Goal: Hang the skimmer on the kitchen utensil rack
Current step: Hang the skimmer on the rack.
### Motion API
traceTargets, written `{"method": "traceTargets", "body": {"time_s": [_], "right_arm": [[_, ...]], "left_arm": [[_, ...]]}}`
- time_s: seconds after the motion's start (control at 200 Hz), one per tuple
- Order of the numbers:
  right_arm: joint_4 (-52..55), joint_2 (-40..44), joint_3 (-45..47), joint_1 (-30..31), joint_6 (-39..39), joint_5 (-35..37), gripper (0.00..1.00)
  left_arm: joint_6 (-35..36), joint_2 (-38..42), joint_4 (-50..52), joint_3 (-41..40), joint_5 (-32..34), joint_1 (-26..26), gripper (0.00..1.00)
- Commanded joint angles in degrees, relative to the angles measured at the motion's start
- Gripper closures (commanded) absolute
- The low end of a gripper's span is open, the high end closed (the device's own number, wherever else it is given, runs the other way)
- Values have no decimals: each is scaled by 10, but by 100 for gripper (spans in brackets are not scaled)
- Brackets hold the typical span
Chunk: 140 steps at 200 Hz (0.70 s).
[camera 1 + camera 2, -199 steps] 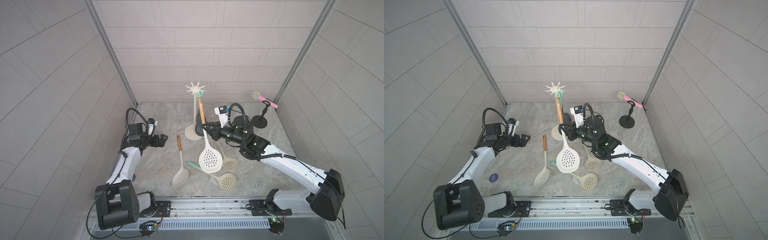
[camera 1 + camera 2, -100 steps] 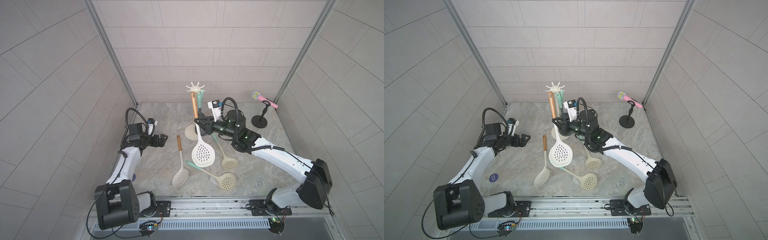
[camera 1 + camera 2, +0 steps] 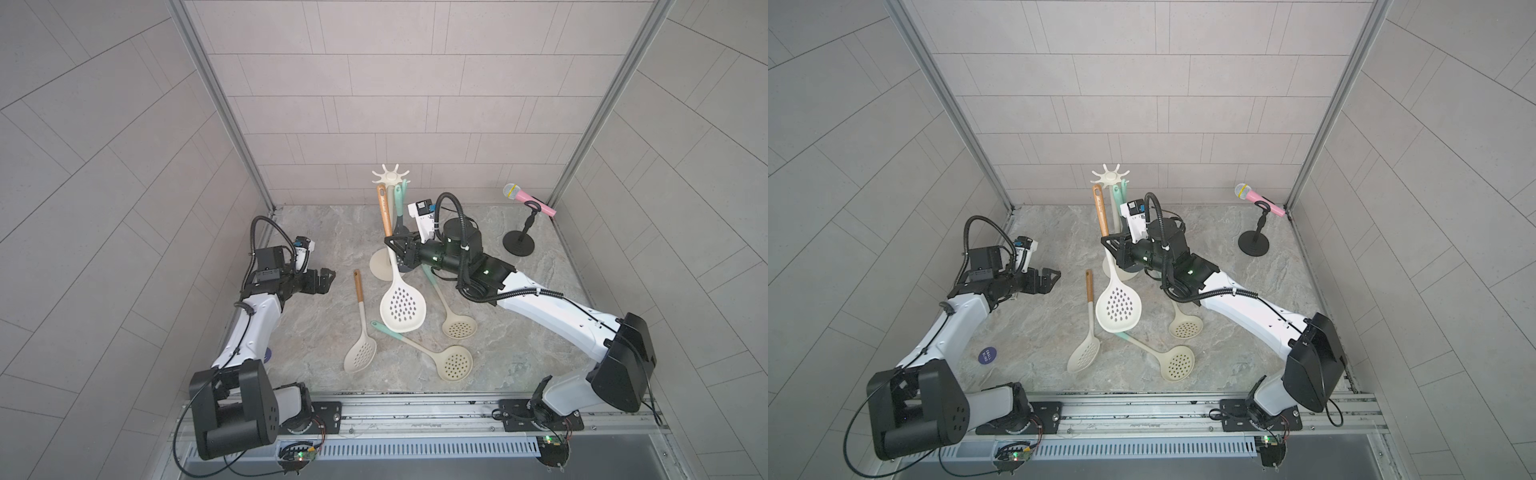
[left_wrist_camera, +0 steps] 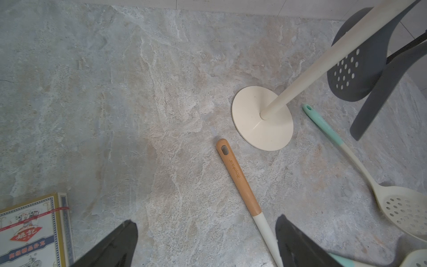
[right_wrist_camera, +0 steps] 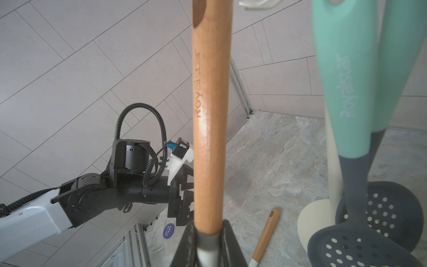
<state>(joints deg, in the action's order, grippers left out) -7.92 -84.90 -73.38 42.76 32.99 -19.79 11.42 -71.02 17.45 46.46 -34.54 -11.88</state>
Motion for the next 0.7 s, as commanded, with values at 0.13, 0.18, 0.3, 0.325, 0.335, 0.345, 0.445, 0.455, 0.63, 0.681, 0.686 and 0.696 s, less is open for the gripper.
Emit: {"method": "traceTargets", "body": {"time_s": [0.13,0.18,0.3,0.325,0.335,0.345,0.445,0.455,0.63,0.681,0.686,0.696], "right_arm": [[32,-5,-29,11,-34,49,100],[37,-6,-32,12,-40,52,100],[43,-9,-37,16,-51,55,100],[43,-10,-38,17,-54,55,100],[45,-10,-39,17,-55,55,100],[46,-11,-40,18,-57,55,100],[57,-12,-51,26,-76,60,100],[59,-12,-52,27,-78,60,100],[83,-12,-71,44,-108,94,100],[88,-11,-73,45,-110,106,100],[88,-11,-73,45,-110,107,100],[88,-11,-73,46,-111,110,100]], "left_arm": [[3,7,4,8,-9,-4,0],[3,6,4,7,-10,-5,0],[3,7,4,7,-11,-5,0],[3,7,4,7,-11,-5,0],[3,6,3,7,-11,-5,0],[3,6,4,8,-11,-6,0],[3,7,3,7,-11,-6,0],[3,7,3,7,-12,-6,0],[3,6,3,7,-15,-8,0],[3,6,3,7,-15,-8,0],[3,7,3,7,-15,-8,0],[3,6,3,7,-14,-8,0]]}}
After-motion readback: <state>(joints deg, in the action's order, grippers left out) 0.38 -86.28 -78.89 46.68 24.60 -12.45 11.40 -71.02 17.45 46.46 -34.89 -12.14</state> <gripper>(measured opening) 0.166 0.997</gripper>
